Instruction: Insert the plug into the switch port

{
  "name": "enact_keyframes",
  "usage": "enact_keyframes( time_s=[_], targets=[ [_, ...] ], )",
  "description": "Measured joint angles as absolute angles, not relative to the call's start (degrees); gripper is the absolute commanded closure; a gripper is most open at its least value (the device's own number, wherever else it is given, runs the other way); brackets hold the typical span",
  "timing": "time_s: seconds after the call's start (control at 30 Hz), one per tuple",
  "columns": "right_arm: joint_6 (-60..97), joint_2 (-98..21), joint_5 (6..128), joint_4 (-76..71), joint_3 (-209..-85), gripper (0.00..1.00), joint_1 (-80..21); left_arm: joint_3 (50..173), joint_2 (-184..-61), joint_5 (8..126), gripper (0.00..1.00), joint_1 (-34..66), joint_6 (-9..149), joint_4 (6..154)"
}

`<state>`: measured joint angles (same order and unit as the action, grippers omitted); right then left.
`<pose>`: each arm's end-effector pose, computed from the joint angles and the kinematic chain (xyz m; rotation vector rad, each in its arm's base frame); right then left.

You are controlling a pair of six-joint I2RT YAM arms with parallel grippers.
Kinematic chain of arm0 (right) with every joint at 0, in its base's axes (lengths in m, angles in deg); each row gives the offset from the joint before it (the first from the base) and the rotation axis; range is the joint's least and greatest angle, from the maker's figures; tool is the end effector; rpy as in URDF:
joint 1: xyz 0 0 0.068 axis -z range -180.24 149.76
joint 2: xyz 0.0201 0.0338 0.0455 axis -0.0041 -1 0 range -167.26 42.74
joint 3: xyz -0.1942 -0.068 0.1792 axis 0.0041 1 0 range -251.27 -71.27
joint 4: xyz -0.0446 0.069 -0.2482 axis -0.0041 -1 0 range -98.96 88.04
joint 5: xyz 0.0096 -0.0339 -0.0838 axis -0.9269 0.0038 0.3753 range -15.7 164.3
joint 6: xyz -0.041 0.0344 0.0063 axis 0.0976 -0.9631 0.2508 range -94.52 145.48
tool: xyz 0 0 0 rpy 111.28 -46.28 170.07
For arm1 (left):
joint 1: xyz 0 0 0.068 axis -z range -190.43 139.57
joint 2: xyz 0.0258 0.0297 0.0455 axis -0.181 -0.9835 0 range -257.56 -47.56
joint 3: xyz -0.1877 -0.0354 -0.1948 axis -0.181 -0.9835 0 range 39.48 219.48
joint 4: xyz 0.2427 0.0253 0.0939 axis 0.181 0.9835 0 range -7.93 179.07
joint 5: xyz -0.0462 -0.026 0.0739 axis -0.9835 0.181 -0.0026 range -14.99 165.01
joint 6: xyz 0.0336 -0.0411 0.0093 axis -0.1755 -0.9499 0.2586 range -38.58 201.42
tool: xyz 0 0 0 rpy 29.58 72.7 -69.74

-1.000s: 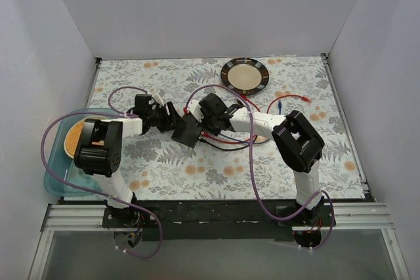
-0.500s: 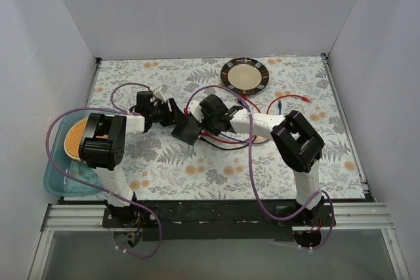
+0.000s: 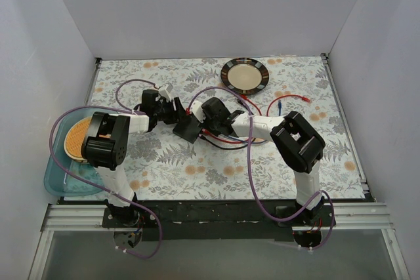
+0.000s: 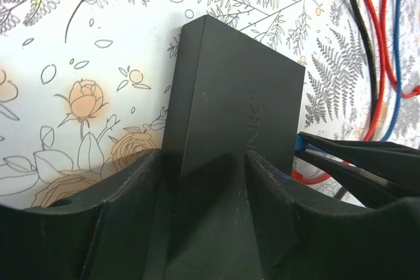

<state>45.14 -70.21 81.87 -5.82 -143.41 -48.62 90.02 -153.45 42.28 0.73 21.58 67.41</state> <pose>0.2859 0.3149 0.1651 -1.2570 1.9780 0.0925 0.3493 -0.0885 0.1323 -0.7140 2.3856 -1.2479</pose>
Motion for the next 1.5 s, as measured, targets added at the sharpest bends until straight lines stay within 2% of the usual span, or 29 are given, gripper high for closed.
enact_keyframes(
  time_s=[0.43, 1.5],
  targets=[
    [44.77, -70.21, 84.10, -6.02, -143.41, 0.99, -48.22, 92.16, -153.93, 48.03, 0.50, 4.62, 25.80, 68.57],
    [43.72, -73.14, 83.07, -13.95, -150.38, 0.99, -47.85, 92.62, -153.66, 44.93, 0.52, 4.97, 35.24, 70.19]
  ],
)
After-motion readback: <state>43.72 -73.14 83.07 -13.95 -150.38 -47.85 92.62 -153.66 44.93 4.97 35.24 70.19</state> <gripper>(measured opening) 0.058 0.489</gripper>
